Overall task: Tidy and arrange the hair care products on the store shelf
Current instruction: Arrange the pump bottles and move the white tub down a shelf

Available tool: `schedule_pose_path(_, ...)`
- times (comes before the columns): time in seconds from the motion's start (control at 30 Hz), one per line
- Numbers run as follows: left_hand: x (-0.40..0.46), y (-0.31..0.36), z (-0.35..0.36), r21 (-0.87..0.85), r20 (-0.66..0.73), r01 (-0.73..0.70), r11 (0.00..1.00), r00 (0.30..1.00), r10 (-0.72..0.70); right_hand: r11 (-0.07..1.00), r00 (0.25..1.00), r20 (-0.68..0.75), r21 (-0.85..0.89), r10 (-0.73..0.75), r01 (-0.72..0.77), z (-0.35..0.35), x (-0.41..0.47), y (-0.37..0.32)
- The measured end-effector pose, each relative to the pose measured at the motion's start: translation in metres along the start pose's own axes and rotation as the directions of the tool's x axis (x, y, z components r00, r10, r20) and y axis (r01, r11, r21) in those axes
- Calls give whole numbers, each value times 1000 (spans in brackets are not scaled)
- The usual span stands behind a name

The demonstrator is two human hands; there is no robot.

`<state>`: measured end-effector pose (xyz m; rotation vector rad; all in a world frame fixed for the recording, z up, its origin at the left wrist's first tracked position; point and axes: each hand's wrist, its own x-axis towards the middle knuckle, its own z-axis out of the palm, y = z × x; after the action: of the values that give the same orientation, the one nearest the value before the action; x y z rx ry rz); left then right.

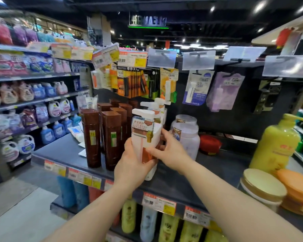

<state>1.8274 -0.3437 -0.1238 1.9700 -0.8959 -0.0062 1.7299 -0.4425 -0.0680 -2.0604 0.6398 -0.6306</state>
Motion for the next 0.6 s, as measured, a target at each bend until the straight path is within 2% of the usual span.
schedule_pose_path(0.6,13,-10,-3,-13,24,-22,1000,999,22,1000,1000,-1,-17,-13,13,11,8,0)
